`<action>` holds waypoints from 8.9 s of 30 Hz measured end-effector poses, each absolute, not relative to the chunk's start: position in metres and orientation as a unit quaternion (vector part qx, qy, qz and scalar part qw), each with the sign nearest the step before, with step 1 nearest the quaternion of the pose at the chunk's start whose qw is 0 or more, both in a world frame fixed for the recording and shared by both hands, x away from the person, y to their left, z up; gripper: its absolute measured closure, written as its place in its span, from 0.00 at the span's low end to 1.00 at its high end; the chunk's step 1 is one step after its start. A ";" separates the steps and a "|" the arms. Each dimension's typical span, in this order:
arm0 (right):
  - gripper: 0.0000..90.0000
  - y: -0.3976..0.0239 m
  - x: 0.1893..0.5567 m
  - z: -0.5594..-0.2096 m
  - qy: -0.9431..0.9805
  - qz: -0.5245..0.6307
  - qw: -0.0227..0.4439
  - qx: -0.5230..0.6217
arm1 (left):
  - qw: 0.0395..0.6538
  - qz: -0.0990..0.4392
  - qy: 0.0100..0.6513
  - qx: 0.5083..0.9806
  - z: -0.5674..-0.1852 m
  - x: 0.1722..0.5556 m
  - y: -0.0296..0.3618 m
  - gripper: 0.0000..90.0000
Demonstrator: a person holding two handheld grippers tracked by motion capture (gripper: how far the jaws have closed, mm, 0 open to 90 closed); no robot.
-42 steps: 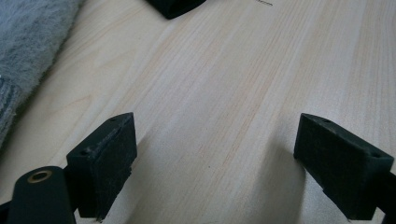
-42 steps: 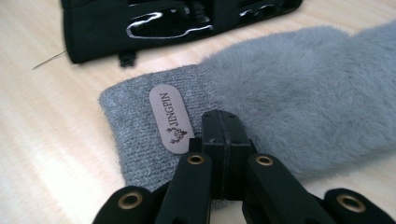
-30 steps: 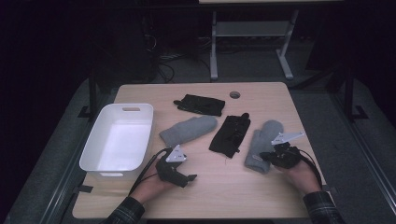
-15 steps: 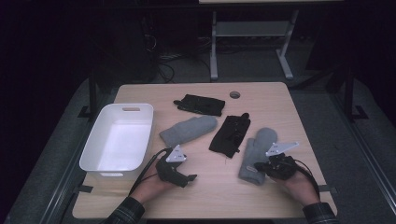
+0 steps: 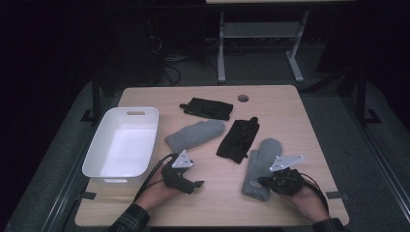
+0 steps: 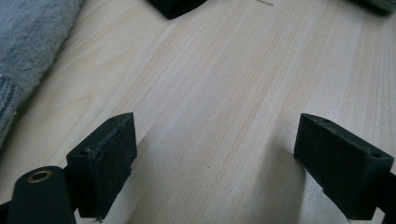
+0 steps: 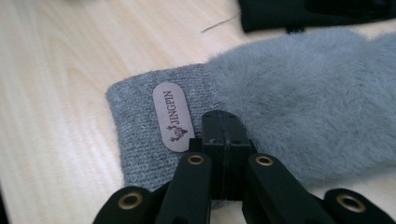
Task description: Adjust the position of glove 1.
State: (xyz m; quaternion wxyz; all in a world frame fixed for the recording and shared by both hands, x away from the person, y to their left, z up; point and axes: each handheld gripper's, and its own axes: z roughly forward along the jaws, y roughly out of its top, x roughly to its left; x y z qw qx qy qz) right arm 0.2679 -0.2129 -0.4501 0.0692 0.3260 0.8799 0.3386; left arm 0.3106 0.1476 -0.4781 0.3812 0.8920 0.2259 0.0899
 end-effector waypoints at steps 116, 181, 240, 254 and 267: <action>0.13 -0.319 0.300 -0.480 0.799 0.348 0.163 0.462 | 0.370 0.093 0.235 0.894 -0.471 0.316 0.149 0.15; 0.08 -0.309 0.299 -0.483 0.798 0.343 0.179 0.462 | 0.322 0.142 0.346 0.870 -0.449 0.450 0.118 0.28; 0.08 -0.309 0.298 -0.483 0.799 0.343 0.179 0.461 | 0.353 0.066 0.356 0.862 -0.385 0.394 0.089 0.89; 0.08 -0.309 0.298 -0.483 0.799 0.343 0.179 0.461 | 0.345 0.041 0.312 0.884 -0.376 0.367 0.047 0.89; 0.08 -0.309 0.298 -0.483 0.799 0.343 0.179 0.461 | 0.332 0.029 0.290 0.897 -0.374 0.345 0.006 0.89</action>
